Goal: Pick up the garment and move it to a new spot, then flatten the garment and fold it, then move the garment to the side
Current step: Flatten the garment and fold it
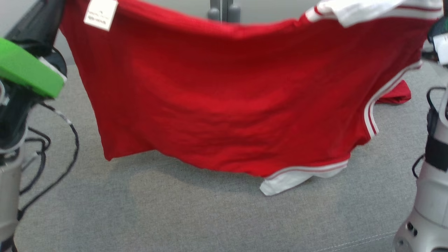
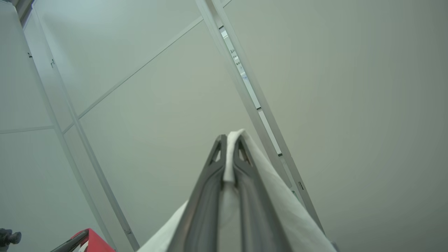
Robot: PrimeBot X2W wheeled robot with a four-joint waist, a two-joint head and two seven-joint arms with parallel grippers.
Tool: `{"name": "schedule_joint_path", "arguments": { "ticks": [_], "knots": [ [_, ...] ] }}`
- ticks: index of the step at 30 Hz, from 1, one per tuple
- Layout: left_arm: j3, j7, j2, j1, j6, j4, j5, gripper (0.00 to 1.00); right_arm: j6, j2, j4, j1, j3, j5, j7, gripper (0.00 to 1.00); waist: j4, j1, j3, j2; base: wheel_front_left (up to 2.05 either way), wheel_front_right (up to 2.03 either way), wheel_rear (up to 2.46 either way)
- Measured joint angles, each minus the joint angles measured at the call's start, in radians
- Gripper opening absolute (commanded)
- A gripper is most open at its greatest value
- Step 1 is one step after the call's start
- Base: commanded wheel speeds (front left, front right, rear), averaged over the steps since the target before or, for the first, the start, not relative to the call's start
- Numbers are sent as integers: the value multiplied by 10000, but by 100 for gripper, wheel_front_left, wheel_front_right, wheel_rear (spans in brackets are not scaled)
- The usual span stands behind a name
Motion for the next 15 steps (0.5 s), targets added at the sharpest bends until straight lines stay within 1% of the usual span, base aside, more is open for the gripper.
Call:
{"name": "schedule_joint_path", "arguments": {
  "ticks": [4, 7, 9, 11, 13, 15],
  "knots": [
    [-242, 357, 418, -1761, 31, 1526, 694, 0, 0, 0, 2316, -2204, 458, -721, -878, 0, -91, 0, 611, 0, 0, 0, 0],
    [-527, 261, 855, -3286, -115, 2869, 1668, 0, 0, 23, 4408, -4100, 803, -1009, -2046, 0, -220, 0, 1098, 0, 0, 0, 0],
    [-686, -138, 1177, -4358, -316, 3737, 2431, 0, 0, 23, 5795, -5346, 966, -1009, -3120, 0, -359, 1, 1407, 0, 0, 0, 0],
    [-918, -692, 1521, -5358, -662, 4433, 3219, 0, 0, 33, 7051, -6420, 1164, -1034, -4255, 0, -567, 2, 1663, 0, 0, 0, 0],
    [-995, -1379, 1616, -6293, -920, 5041, 3714, 0, 2, 21, 7973, -7335, 1452, -754, -5204, 0, -804, 1, 1903, 0, 0, 0, 0],
    [-1091, -2048, 1643, -7069, -1221, 5526, 4080, 0, 2, 2, 8516, -7957, 1906, -385, -5908, 0, -1020, 1, 2177, 0, 0, 0, 0]
  ]
}}
